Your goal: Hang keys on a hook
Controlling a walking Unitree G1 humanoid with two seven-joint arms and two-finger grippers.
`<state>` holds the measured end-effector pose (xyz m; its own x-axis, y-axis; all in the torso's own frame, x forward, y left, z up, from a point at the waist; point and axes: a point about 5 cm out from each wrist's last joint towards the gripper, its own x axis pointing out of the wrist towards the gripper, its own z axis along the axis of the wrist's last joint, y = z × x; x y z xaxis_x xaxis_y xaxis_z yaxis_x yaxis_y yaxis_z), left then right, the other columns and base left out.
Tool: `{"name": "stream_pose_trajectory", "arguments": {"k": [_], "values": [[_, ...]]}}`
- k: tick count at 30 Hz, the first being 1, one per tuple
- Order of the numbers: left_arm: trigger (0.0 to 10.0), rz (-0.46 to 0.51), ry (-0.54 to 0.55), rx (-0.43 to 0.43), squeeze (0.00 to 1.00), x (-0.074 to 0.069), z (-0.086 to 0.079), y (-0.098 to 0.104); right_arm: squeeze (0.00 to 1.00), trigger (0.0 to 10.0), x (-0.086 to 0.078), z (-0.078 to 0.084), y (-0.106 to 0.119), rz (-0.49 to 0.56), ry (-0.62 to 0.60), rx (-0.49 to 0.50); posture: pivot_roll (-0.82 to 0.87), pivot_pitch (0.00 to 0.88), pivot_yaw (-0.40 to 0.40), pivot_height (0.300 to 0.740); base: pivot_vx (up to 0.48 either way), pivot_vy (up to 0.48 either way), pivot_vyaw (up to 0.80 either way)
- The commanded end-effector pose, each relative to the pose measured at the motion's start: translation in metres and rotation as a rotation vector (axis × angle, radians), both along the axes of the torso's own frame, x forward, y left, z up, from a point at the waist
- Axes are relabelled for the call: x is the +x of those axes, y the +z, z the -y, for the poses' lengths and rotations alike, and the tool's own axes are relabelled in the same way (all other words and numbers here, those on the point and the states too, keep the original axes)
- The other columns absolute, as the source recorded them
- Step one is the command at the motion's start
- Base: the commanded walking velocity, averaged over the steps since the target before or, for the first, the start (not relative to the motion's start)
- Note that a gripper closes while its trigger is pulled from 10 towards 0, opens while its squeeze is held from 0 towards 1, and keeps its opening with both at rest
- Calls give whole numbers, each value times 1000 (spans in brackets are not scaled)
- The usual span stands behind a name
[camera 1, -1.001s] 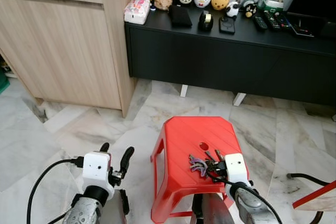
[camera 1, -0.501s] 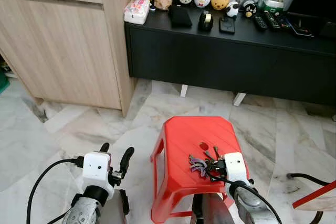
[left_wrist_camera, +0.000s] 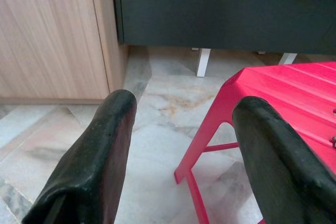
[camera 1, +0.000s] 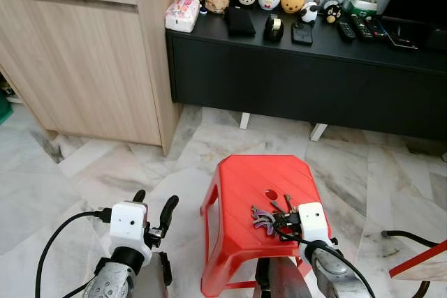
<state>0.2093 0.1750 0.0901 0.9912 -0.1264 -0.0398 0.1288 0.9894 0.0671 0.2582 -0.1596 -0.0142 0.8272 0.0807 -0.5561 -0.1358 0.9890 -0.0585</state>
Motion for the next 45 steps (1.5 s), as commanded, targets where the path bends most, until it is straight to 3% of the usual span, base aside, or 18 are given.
{"name": "stream_pose_trajectory", "arguments": {"k": [1, 11, 12, 13, 14, 16, 23, 25, 26, 27, 37, 45], "values": [[10000, -14, -7, 3, 0, 0, 2, -3, 0, 0, -2, 3, -3, -10, -6, 0, 145, 104, -128, 590, 0, 0, 0], [10000, -14, -7, 3, 0, 0, 2, -3, 0, 0, -2, 3, -3, -10, -6, 0, 145, 104, -128, 590, 0, 0, 0], [10000, -5, 11, 15, 0, 10, -2, -7, 0, 0, 14, 0, 23, 173, -20, 78, 129, 0, -133, 590, 0, 0, 0], [10000, -5, 11, 15, 0, 10, -2, -7, 0, 0, 14, 0, 23, 173, -20, 78, 129, 0, -133, 590, 0, 0, 0], [10000, 1, 24, 22, 0, 18, -5, -9, 0, 0, 23, 0, 41, 295, -29, 122, 129, 0, -133, 590, 0, 0, 0], [10000, 6, 39, 26, 0, 25, -8, -11, 0, 0, 29, 1, 59, 415, -39, 160, 130, 0, -133, 590, 0, 0, 0], [10000, 2, 44, 24, 0, 24, -8, -12, 0, 0, 31, 0, 62, 427, -41, 166, 132, 0, -132, 590, 0, 0, 0], [10000, 4, 45, 25, 0, 24, -9, -12, 0, 510, 31, 0, 63, 432, -42, 165, 133, 0, -132, 590, 0, 0, 0], [10000, 4, 45, 25, 0, 25, -9, -12, 0, 2863, 31, 1, 63, 435, -44, 163, 133, 0, -132, 590, 0, 0, 0], [10000, 6, 47, 27, 0, 25, -10, -14, 0, 10000, 30, 2, 64, 448, -51, 163, 135, 0, -132, 590, 0, 0, 0], [10000, -16, 120, 34, 0, 23, -27, -26, 0, 10000, 23, 7, 83, 546, -79, 194, 148, 0, -139, 590, 0, 0, 0], [10000, -91, 194, 1, 0, 19, -43, -48, 0, 10000, 27, 11, 88, 571, -102, 187, 138, 0, -125, 635, 0, 0, 0]]}}
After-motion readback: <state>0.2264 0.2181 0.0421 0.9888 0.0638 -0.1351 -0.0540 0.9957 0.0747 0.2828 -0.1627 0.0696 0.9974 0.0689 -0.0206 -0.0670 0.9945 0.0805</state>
